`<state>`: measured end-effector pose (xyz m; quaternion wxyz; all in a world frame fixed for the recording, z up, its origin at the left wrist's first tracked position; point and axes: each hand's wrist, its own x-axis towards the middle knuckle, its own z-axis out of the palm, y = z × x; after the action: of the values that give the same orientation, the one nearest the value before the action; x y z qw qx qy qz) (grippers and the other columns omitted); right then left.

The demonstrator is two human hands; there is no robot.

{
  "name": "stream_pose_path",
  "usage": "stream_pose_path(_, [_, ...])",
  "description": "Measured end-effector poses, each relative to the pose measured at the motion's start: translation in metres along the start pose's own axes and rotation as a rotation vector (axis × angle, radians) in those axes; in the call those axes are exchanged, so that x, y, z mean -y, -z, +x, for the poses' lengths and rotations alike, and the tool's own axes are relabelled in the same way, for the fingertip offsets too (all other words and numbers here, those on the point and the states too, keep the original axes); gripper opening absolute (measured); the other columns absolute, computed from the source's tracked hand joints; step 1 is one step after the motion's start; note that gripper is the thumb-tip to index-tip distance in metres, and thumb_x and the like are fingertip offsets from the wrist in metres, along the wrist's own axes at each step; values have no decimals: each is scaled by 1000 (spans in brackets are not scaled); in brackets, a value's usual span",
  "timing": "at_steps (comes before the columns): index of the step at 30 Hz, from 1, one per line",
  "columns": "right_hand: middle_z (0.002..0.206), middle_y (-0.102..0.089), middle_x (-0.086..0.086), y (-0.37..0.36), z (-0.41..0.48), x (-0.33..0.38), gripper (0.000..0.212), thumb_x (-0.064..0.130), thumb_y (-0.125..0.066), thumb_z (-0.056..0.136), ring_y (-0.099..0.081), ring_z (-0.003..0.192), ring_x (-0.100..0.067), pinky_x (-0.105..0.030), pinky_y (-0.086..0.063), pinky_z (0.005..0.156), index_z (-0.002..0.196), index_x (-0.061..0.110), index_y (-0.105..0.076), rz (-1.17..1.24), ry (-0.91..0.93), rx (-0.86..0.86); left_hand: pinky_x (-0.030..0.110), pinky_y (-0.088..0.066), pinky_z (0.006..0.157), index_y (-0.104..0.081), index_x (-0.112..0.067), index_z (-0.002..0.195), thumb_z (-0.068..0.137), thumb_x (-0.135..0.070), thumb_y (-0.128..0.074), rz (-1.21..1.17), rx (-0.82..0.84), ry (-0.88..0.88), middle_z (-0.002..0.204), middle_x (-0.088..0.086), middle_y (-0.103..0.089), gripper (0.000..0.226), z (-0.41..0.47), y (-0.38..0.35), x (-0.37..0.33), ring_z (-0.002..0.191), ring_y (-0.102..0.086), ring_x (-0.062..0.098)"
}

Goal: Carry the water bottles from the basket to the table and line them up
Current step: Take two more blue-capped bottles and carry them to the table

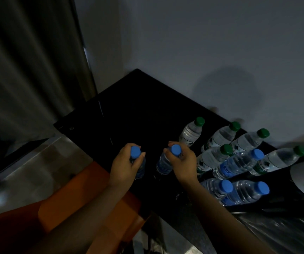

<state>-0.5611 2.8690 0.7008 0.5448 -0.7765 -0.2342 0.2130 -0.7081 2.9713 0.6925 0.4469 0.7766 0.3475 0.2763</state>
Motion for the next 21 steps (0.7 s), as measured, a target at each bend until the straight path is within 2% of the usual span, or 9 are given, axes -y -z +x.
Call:
stream_pose_path(3, [100, -67, 0, 1, 1, -3, 25, 17, -69, 84, -65, 94, -13, -34, -56, 83, 108, 14, -62, -2, 0, 6, 39, -54, 76, -55, -6, 111, 90, -26, -58, -5, 4, -3, 100, 10, -59, 30, 0, 0, -1, 90, -62, 21])
stream_pose_path(7, [95, -61, 13, 6, 4, -4, 26, 21, -68, 85, -61, 90, -5, -22, -50, 77, 107, 25, -55, -75, 7, 32, 36, -53, 76, -55, -4, 111, 90, -22, -58, -1, 8, 2, 99, 12, -59, 28, 1, 0, -3, 89, -62, 22])
stream_pose_path(9, [91, -59, 14, 10, 8, -2, 25, 20, -68, 85, -60, 86, -6, -23, -51, 76, 104, 26, -53, -120, 9, 70, 36, -53, 75, -55, -4, 111, 90, -22, -58, -4, 12, 13, 98, 12, -58, 28, 1, 1, -4, 87, -61, 22])
stream_pose_path(11, [90, -59, 12, 15, 13, 2, 24, 22, -68, 85, -59, 85, -10, -22, -50, 73, 102, 24, -51, -201, 19, 137, 37, -54, 77, -55, -4, 111, 90, -21, -59, -2, 14, 22, 99, 11, -58, 27, 1, 1, -4, 88, -61, 21])
stream_pose_path(13, [96, -60, 2, 19, 15, 6, 26, 23, -68, 86, -60, 88, -16, -21, -48, 72, 104, 21, -49, -255, -12, 216, 38, -54, 80, -55, -4, 112, 90, -21, -59, -3, 25, 24, 102, 11, -59, 28, 0, 0, -5, 92, -61, 21])
stream_pose_path(16, [109, -60, -7, 25, 12, 13, 38, 25, -68, 85, -57, 85, -12, -17, -46, 68, 115, 13, -48, -293, -95, 257, 40, -53, 82, -54, -3, 114, 90, -20, -59, 13, 35, 15, 106, 13, -59, 29, 0, 1, -5, 95, -61, 22])
stream_pose_path(18, [117, -59, -7, 31, 5, 18, 50, 26, -68, 85, -58, 95, -17, -24, -48, 76, 125, 9, -44, -388, -115, 260, 40, -53, 81, -54, -2, 112, 90, -18, -59, 2, 34, 22, 103, 14, -59, 28, 1, 2, -5, 92, -61, 24])
stream_pose_path(20, [121, -59, -8, 38, -7, 22, 53, 26, -67, 85, -58, 106, -24, -31, -48, 85, 129, 8, -43, -554, -63, 290, 39, -53, 75, -55, -2, 109, 90, -19, -60, 6, 32, 25, 97, 14, -59, 26, 2, 3, -7, 85, -61, 24])
stream_pose_path(21, [122, -60, -8, 42, -14, 24, 53, 26, -66, 86, -58, 107, -25, -31, -47, 86, 130, 9, -44, -642, -23, 309, 38, -52, 74, -55, -2, 108, 90, -20, -60, 11, 30, 22, 95, 13, -59, 25, 2, 3, -7, 83, -60, 24])
